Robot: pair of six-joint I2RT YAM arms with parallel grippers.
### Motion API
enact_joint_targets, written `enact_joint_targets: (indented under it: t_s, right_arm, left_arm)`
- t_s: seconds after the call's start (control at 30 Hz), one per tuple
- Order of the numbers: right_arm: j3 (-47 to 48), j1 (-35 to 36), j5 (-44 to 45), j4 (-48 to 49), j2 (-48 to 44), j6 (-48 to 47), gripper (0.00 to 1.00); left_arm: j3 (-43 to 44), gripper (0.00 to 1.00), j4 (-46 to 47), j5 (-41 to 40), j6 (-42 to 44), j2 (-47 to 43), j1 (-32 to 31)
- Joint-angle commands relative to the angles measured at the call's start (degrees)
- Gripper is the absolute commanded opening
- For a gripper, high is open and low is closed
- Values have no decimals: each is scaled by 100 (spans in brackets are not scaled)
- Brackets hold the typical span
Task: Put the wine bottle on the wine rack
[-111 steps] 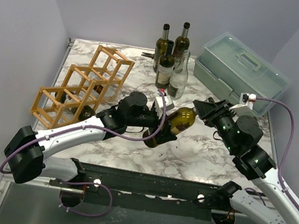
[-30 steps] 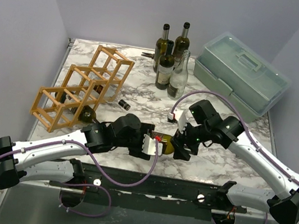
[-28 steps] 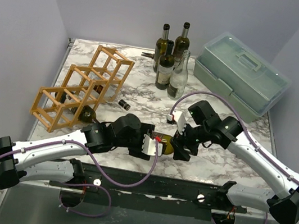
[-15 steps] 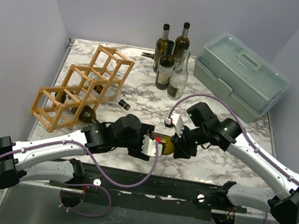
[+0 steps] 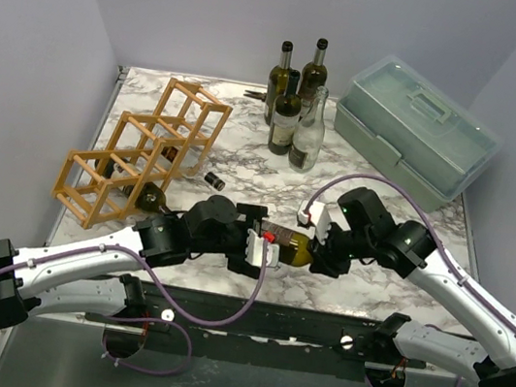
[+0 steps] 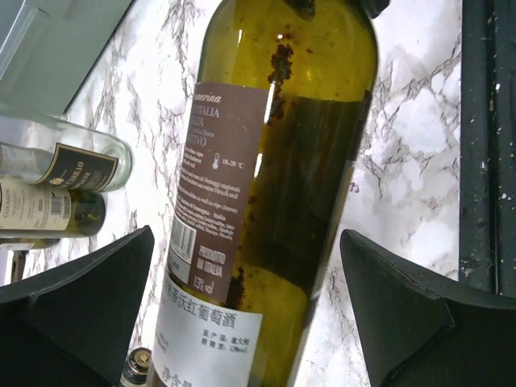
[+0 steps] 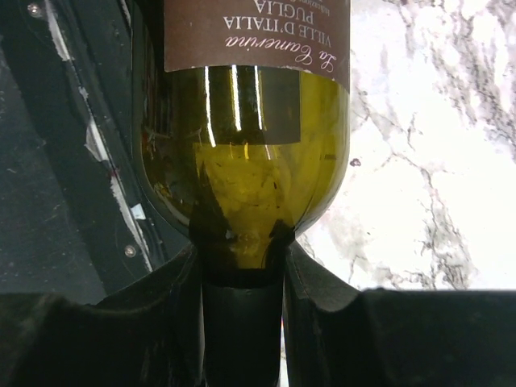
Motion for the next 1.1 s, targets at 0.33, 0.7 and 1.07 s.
enact_joint_targets:
  t_s: [0.33, 0.7, 1.07]
  right_arm:
    - [-65, 1, 935, 824, -663, 235, 0]
    - [-203, 1, 1008, 1162, -833, 503, 0]
    - [-225, -3, 594, 1573, -870, 825, 0]
  left_arm:
    - [52, 99, 487, 666, -475, -600, 99]
    - [73, 99, 1400, 579, -1442, -1274, 744]
    - [40, 99, 2501, -1047, -2926, -1716, 2054]
